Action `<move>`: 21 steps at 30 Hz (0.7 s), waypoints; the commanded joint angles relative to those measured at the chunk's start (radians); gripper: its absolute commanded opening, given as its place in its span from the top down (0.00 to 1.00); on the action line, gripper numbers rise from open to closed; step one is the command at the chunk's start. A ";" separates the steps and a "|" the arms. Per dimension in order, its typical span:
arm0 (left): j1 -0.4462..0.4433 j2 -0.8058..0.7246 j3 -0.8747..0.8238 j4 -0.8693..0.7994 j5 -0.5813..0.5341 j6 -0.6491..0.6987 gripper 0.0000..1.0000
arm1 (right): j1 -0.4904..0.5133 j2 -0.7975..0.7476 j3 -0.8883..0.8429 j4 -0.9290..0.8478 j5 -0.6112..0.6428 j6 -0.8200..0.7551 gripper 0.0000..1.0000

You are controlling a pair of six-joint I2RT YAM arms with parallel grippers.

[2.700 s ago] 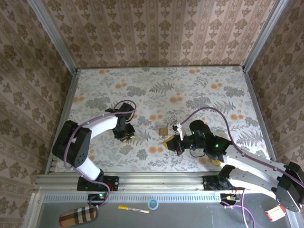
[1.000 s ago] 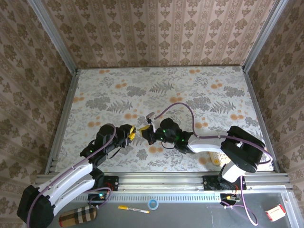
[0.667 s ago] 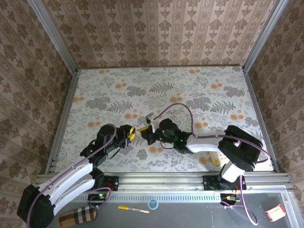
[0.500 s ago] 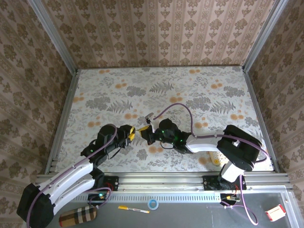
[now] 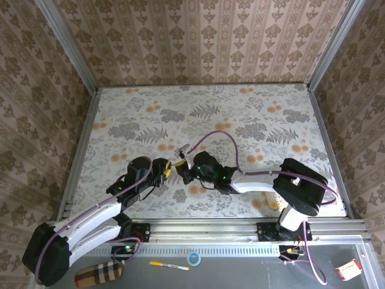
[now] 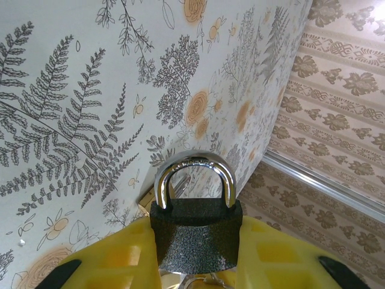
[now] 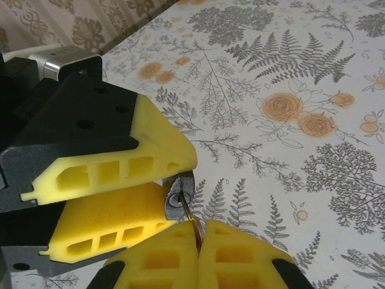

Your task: Unlock with the key

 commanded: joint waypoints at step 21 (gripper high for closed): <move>-0.027 -0.030 0.019 0.146 0.000 -0.033 1.00 | -0.026 0.058 0.011 0.225 -0.228 0.136 1.00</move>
